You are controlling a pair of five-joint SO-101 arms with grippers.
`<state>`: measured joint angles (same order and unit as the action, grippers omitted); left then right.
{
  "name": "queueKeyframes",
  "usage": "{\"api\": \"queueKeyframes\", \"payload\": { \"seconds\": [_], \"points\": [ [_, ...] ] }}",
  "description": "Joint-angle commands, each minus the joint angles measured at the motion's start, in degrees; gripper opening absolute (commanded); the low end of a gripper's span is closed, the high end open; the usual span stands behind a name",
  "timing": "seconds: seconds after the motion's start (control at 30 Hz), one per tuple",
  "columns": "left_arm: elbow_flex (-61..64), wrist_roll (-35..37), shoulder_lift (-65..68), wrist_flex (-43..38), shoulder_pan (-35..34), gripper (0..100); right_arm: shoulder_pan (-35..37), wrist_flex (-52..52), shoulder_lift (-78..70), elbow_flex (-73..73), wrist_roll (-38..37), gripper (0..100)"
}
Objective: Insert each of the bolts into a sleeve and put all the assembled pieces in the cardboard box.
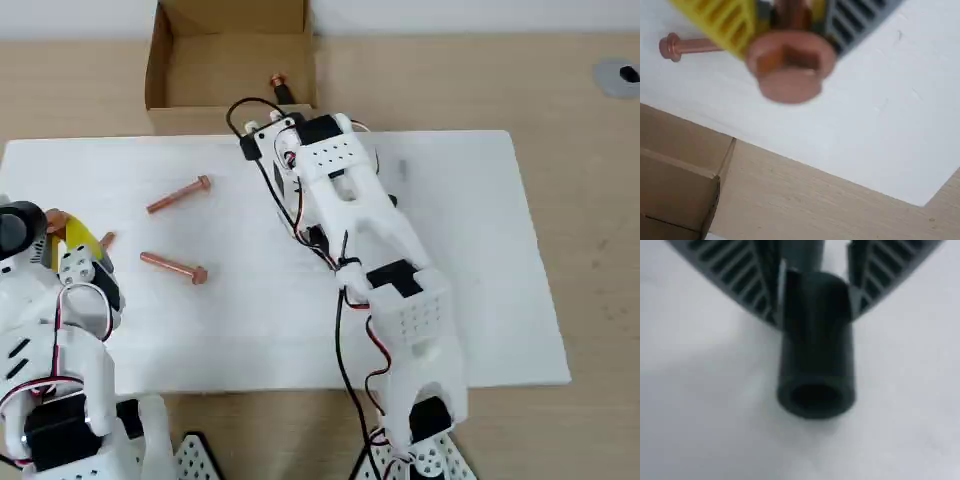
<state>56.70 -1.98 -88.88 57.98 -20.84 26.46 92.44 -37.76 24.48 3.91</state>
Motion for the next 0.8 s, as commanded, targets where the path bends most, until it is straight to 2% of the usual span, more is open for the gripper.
{"api": "queueKeyframes", "payload": {
  "seconds": [0.0,0.53,0.67,0.77],
  "points": [
    [-0.4,0.3,-0.4,-1.2,0.7,1,-0.4,1.4,-1.9,-0.5,-0.5,8.8],
    [-0.4,0.2,-0.4,-1.2,0.7,1,0.5,-1.8,-4.4,0.7,-4.7,8.7],
    [-0.8,0.3,-0.4,-1.2,0.7,1,0.2,-1.8,-4.4,1.1,-4.6,0.4],
    [-1.0,0.3,-0.5,-1.2,0.7,1,0.2,-1.8,-4.0,1.3,-4.6,1.0]
  ]
}}
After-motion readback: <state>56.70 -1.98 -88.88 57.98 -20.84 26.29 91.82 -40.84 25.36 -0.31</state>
